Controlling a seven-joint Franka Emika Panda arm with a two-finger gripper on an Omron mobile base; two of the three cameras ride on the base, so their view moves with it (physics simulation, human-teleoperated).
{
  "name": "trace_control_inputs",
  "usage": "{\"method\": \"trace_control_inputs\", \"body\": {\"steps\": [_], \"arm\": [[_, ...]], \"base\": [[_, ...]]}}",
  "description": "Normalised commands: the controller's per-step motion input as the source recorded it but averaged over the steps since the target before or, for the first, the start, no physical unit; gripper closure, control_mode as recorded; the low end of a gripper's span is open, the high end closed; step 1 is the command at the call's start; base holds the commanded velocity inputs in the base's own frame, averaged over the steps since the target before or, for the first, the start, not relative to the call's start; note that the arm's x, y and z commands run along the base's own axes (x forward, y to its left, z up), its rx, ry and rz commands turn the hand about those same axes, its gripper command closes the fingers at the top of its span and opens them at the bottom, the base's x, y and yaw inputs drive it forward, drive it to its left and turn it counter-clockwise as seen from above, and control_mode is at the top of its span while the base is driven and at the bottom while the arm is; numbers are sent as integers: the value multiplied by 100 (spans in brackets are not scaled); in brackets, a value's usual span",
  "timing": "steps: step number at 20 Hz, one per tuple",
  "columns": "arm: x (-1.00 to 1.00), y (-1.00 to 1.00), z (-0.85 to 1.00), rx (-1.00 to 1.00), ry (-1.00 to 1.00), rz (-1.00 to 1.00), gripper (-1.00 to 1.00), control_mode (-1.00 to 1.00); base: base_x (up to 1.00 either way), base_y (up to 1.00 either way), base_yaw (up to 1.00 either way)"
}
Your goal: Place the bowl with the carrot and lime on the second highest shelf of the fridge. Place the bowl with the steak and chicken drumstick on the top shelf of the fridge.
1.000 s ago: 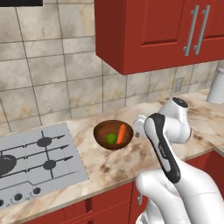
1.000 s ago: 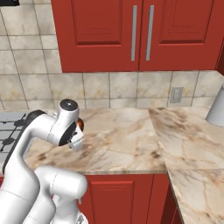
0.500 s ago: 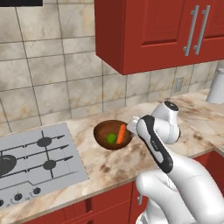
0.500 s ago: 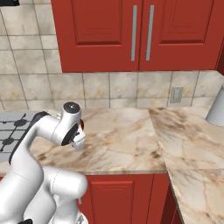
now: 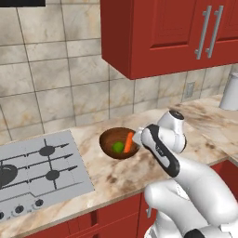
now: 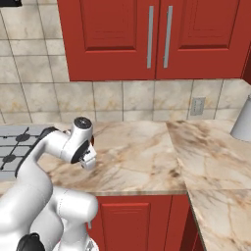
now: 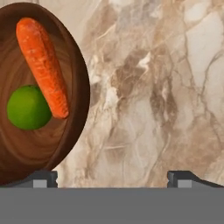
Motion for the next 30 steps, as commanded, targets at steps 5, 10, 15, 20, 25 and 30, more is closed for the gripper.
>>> {"method": "trace_control_inputs", "body": {"steps": [5, 10, 15, 20, 25, 30], "arm": [[2, 2, -11, 0, 0, 0, -100, -100], [15, 17, 0, 0, 0, -1, -100, -100], [25, 25, 0, 0, 0, -2, -100, -100], [18, 13, -1, 0, 0, -1, -100, -100], [1, 2, -20, 0, 0, 0, -100, -100], [20, 1, -9, 0, 0, -1, -100, -100]], "base": [[0, 0, 0], [0, 0, 0], [0, 0, 0], [0, 0, 0], [0, 0, 0], [0, 0, 0]]}}
